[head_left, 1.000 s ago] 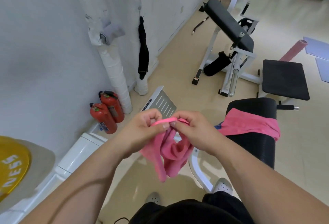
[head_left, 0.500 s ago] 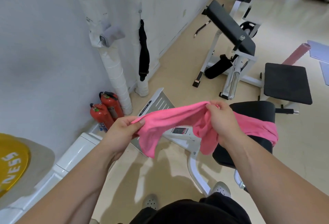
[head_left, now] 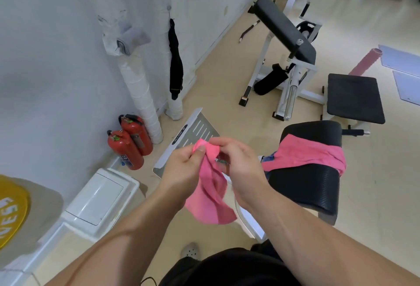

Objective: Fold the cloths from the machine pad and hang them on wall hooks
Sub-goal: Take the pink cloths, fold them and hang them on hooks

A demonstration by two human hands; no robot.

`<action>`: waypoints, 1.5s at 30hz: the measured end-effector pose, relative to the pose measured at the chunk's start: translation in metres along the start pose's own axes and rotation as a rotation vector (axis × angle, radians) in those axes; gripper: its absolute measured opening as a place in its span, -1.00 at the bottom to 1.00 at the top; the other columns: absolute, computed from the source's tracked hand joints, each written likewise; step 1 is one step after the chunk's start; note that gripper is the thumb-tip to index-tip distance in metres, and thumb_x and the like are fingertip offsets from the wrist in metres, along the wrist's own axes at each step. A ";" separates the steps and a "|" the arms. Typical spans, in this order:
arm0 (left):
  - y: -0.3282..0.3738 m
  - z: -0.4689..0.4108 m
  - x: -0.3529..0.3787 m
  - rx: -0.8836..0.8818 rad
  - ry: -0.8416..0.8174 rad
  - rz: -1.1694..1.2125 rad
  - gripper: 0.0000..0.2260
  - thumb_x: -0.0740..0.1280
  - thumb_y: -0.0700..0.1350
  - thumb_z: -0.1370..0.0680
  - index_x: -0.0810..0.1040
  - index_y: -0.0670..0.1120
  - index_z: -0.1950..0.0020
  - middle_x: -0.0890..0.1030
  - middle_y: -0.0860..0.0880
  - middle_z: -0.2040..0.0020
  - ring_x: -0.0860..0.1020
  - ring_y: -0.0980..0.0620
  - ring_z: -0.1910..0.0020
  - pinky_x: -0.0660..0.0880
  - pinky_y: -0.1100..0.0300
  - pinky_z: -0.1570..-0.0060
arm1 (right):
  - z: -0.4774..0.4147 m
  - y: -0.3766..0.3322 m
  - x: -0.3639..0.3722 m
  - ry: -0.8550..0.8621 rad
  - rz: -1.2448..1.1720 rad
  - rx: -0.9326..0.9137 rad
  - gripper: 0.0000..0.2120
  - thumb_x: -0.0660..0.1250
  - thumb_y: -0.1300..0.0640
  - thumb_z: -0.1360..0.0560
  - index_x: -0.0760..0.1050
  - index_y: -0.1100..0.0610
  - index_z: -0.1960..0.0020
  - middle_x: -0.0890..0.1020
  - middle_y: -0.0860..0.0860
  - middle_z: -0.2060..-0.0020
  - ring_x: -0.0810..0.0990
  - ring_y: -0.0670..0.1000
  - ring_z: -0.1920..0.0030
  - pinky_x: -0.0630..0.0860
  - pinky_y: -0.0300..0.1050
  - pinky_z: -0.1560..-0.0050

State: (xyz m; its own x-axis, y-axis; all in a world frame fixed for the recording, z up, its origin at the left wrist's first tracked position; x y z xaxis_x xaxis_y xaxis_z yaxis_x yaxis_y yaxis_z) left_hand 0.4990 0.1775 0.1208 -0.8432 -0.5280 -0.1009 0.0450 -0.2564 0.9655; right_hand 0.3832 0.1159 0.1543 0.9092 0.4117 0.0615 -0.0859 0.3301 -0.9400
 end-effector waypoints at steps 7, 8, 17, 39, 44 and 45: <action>-0.001 0.010 -0.026 0.001 -0.124 0.142 -0.60 0.14 -0.15 -0.70 0.66 -0.28 0.15 0.71 -0.23 0.22 0.68 -0.04 0.13 0.55 0.06 -0.08 | -0.007 0.007 0.011 -0.092 0.289 -0.161 -0.79 0.39 0.34 -0.48 0.71 0.09 0.02 0.72 0.15 0.17 0.68 -0.01 0.15 0.60 -0.08 0.04; -0.001 0.011 -0.027 0.016 -0.133 0.150 -0.59 0.15 -0.16 -0.69 0.63 -0.37 0.17 0.71 -0.25 0.20 0.68 -0.06 0.05 0.56 0.07 -0.09 | -0.008 0.005 0.013 -0.092 0.330 -0.199 -0.83 0.44 0.31 -0.46 0.72 0.07 0.10 0.69 0.16 0.17 0.64 -0.05 0.19 0.57 -0.13 0.10; -0.003 0.011 -0.048 0.020 -0.001 0.166 -0.76 0.30 -0.24 -0.64 0.68 -0.30 0.15 0.64 -0.10 0.34 0.57 0.09 0.37 0.51 0.24 0.24 | -0.018 0.003 0.029 -0.134 0.534 -0.271 -0.94 0.35 0.18 -0.38 0.56 0.07 0.26 0.54 -0.04 0.35 0.49 -0.07 0.24 0.46 -0.11 0.19; -0.008 0.002 -0.068 0.076 -0.160 0.001 -0.77 0.25 -0.20 -0.61 0.71 -0.08 -0.07 0.70 -0.13 0.10 0.59 0.04 0.15 0.56 -0.10 0.03 | -0.033 0.000 0.037 -0.274 0.390 -0.311 -0.86 0.56 0.23 -0.41 0.60 0.18 0.23 0.57 0.20 0.36 0.45 -0.08 0.35 0.40 -0.33 0.29; -0.003 -0.005 -0.070 0.160 -0.177 0.060 -0.88 0.42 -0.21 -0.55 0.73 -0.12 -0.04 0.67 -0.35 0.07 0.62 -0.29 0.11 0.57 -0.07 0.07 | -0.040 0.005 0.037 -0.230 0.376 -0.301 -0.72 0.59 0.12 -0.39 0.50 0.19 0.26 0.47 0.10 0.41 0.42 -0.07 0.34 0.39 -0.19 0.32; -0.002 -0.007 -0.071 0.170 -0.176 0.038 -0.89 0.43 -0.20 -0.55 0.73 -0.13 -0.04 0.68 -0.32 0.08 0.63 -0.28 0.10 0.57 -0.10 0.04 | -0.041 0.006 0.038 -0.236 0.373 -0.302 -0.70 0.59 0.08 -0.39 0.50 0.18 0.26 0.48 0.15 0.41 0.43 -0.04 0.33 0.39 -0.12 0.32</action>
State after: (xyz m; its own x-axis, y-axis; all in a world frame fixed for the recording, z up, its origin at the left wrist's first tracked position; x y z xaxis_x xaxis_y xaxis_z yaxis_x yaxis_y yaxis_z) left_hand 0.5625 0.2096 0.1242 -0.9235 -0.3820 -0.0344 0.0004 -0.0907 0.9959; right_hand 0.4337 0.0983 0.1372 0.7202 0.6453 -0.2546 -0.2334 -0.1203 -0.9649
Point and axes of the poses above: each hand's wrist, its own z-axis away from the middle knuckle, its own x-axis out of the palm, y = z × x, the point moved 2 cm from there along -z, towards the middle knuckle
